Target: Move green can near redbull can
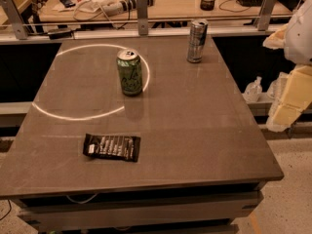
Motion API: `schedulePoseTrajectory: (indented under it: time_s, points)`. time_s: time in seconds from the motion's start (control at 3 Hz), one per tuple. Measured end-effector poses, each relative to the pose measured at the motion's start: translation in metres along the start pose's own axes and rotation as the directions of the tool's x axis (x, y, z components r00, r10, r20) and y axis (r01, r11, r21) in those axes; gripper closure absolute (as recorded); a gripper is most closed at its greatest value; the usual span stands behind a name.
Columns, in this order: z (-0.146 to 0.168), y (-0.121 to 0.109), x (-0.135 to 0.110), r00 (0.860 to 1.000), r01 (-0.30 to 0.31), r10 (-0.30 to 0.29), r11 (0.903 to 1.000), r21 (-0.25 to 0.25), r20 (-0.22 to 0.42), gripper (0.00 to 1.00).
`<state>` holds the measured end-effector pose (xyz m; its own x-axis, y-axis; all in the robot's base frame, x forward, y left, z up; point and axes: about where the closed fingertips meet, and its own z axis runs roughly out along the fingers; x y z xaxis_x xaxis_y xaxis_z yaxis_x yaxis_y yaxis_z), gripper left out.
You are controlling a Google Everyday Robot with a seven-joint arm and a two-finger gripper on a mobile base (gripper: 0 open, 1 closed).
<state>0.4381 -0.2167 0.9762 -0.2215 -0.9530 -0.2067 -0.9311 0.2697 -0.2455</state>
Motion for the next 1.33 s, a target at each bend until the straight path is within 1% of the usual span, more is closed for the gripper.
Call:
schedulePoseTrajectory:
  time_s: [0.33,0.67,1.0,1.33]
  points:
    - [0.0,0.0,0.0,1.0,0.0,0.0,1.0,0.0,0.0,0.0]
    - [-0.002,-0.001,-0.001,1.0,-0.013,0.012,0.9999,0.009,0.016,0.0]
    - [0.0,-0.001,-0.004,0.992,-0.063,0.061,0.9978,0.017,0.114,0.0]
    - [0.02,0.004,0.009,0.947,-0.154,0.14,0.9877,0.027,0.288,0.0]
